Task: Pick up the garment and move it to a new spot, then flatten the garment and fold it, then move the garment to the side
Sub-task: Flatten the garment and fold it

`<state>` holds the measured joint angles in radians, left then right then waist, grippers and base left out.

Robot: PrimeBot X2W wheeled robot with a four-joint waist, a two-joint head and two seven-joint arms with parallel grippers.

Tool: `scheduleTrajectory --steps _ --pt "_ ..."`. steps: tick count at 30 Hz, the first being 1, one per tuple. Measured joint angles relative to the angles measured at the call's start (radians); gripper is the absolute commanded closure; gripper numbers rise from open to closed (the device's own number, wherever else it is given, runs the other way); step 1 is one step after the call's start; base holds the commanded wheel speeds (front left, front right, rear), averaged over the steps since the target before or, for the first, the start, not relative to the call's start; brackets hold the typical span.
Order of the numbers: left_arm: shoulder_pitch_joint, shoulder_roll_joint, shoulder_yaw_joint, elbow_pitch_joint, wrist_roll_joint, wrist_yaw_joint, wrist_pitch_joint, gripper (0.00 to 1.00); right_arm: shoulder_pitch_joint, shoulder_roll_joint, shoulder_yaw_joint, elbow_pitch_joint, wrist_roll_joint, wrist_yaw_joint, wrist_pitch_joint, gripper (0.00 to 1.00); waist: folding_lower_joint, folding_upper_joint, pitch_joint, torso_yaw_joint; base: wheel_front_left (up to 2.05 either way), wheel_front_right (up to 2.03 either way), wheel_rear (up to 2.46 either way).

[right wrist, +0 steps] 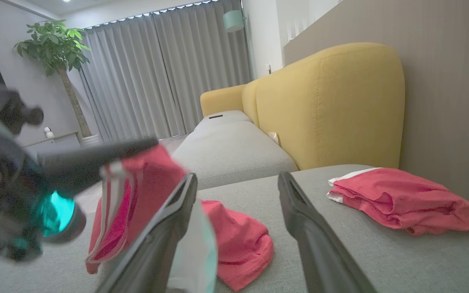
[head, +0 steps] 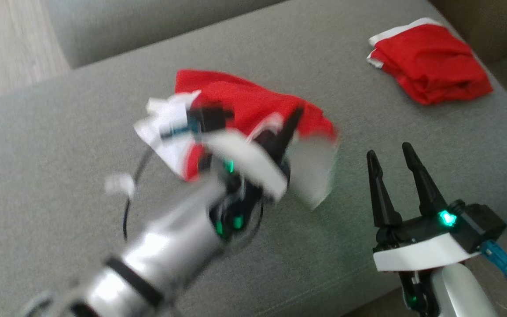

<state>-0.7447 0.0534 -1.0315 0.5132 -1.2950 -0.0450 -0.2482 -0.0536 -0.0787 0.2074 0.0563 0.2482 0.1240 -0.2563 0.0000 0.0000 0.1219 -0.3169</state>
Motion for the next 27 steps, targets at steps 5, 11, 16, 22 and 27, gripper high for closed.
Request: scheduleTrajectory --steps 5,11,16,22,27 --pt "-0.262 -0.009 0.084 -0.021 0.031 -0.001 -0.001 1.0 0.021 0.003 -0.001 0.0 -0.012 0.0 0.0 0.0 0.0 0.0 -0.063 -0.026 0.0 0.0 0.0" --pt "-0.406 -0.028 0.227 -0.037 0.01 -0.001 -0.003 1.0 0.059 0.002 -0.029 -0.007 -0.022 0.0 0.0 0.0 0.0 0.0 -0.102 -0.025 0.0 0.0 0.0" --pt "-0.298 -0.02 0.306 -0.023 0.028 0.001 -0.008 1.0 0.078 0.002 -0.049 -0.022 -0.03 0.0 0.0 0.0 0.0 0.0 -0.108 0.018 0.0 0.0 0.0" --pt "0.096 0.062 0.3 0.021 0.014 0.019 -0.007 1.0 0.107 0.0 -0.07 -0.032 -0.032 0.0 0.0 0.0 0.0 0.0 -0.104 0.076 0.0 0.0 0.0" --pt "0.393 0.161 0.392 0.05 0.045 0.042 -0.007 1.0 0.122 -0.004 -0.087 -0.037 -0.037 0.0 0.0 0.0 0.0 0.0 -0.084 0.133 0.0 0.0 0.0"
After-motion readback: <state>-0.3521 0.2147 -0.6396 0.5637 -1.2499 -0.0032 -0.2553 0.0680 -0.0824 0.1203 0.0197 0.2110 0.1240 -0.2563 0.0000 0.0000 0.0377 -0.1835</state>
